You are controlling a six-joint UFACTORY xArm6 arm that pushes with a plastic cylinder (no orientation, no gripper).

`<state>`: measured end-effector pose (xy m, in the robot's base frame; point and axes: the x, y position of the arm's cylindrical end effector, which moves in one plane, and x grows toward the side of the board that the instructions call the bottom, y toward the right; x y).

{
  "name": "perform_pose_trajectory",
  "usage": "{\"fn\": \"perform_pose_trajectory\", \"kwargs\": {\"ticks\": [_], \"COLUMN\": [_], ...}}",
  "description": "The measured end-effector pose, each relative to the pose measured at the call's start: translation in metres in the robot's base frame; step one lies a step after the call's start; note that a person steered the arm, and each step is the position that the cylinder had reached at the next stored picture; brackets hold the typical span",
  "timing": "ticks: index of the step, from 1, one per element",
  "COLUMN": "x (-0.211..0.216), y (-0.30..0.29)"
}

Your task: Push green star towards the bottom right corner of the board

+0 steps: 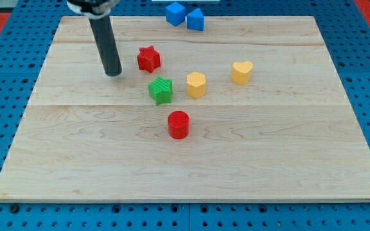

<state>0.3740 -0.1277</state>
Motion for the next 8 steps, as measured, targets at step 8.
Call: {"fn": "perform_pose_trajectory", "kwargs": {"ticks": [8], "x": [0.088], "y": [0.153]}}
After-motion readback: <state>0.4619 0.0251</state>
